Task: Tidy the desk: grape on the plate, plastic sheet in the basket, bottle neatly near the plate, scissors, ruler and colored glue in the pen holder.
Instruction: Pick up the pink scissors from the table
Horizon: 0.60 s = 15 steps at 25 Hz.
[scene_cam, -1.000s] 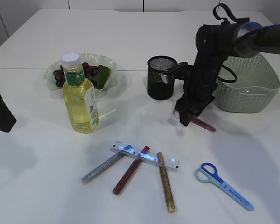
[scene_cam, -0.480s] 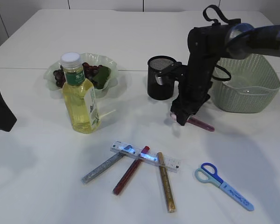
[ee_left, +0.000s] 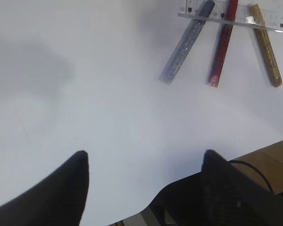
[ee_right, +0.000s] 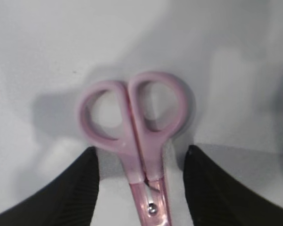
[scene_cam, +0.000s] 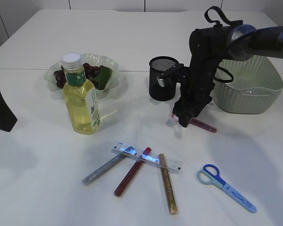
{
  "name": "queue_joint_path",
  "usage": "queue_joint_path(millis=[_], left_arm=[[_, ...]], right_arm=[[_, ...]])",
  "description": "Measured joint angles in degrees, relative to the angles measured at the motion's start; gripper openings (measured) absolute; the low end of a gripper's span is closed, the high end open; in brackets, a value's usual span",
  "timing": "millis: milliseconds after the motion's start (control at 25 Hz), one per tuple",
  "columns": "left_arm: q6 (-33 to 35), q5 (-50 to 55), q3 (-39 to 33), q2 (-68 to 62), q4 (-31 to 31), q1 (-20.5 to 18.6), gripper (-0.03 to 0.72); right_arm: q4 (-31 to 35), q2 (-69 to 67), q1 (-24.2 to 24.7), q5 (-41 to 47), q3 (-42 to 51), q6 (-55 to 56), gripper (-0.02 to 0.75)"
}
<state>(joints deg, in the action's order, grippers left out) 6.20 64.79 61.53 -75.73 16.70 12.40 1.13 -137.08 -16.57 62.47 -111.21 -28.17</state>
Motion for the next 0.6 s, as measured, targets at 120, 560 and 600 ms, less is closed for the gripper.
queue_joint_path(millis=[120, 560, 600], left_arm=[[0.0, 0.0, 0.0, 0.0, 0.0, 0.0, 0.541], [0.0, -0.11, 0.0, 0.0, 0.0, 0.0, 0.541], [0.0, -0.11, 0.0, 0.0, 0.0, 0.0, 0.541]], right_arm=[[0.0, -0.09, 0.0, 0.0, 0.0, 0.04, 0.457], [0.1, -0.09, 0.0, 1.46, -0.04, 0.15, 0.209], [0.1, -0.09, 0.0, 1.46, -0.04, 0.15, 0.207]])
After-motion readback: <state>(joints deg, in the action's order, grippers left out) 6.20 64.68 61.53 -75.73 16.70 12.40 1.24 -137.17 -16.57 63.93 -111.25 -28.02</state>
